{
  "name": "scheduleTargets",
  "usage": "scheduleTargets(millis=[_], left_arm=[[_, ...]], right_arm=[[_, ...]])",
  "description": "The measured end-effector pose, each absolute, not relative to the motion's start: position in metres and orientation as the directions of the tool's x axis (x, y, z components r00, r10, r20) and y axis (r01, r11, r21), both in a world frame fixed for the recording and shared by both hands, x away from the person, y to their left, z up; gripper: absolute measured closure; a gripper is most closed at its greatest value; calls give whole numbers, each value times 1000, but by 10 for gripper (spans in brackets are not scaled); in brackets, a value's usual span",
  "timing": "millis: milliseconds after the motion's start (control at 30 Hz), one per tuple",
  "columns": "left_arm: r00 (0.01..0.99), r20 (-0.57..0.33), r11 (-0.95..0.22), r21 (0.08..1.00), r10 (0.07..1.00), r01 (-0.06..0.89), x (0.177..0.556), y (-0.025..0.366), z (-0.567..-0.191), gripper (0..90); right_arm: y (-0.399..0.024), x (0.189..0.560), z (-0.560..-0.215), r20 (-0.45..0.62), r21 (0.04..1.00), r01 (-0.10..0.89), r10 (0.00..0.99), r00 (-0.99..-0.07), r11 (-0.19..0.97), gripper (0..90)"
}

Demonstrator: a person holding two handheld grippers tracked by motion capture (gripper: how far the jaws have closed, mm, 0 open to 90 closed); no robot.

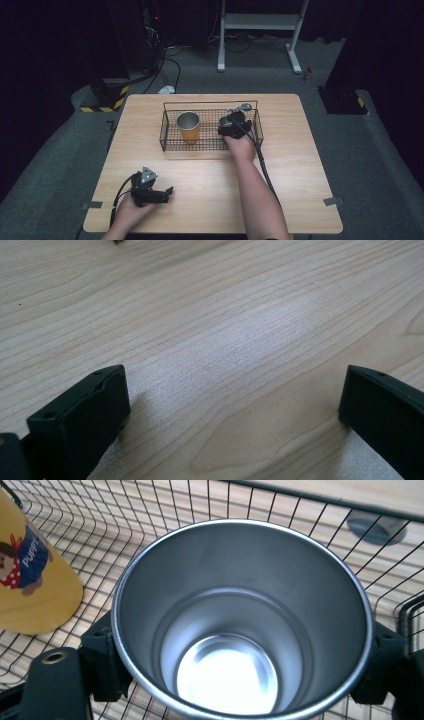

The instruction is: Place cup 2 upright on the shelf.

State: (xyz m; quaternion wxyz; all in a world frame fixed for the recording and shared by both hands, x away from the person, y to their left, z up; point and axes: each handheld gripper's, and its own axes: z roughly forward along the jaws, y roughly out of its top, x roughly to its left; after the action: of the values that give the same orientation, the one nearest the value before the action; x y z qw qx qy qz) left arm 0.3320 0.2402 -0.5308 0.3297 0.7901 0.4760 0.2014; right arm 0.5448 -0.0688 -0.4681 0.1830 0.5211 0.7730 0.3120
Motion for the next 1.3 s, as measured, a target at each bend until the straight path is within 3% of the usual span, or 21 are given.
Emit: scheduleTargets(millis=[800, 1300], left_arm=[[466, 5, -330, 713, 885, 619, 332, 240, -531, 3], [467, 6, -331, 713, 884, 618, 332, 240, -531, 3]], right_arm=[[-68, 540, -467, 22, 652, 698, 913, -406, 295, 134], [-70, 536, -457, 22, 693, 670, 921, -388, 266, 92]])
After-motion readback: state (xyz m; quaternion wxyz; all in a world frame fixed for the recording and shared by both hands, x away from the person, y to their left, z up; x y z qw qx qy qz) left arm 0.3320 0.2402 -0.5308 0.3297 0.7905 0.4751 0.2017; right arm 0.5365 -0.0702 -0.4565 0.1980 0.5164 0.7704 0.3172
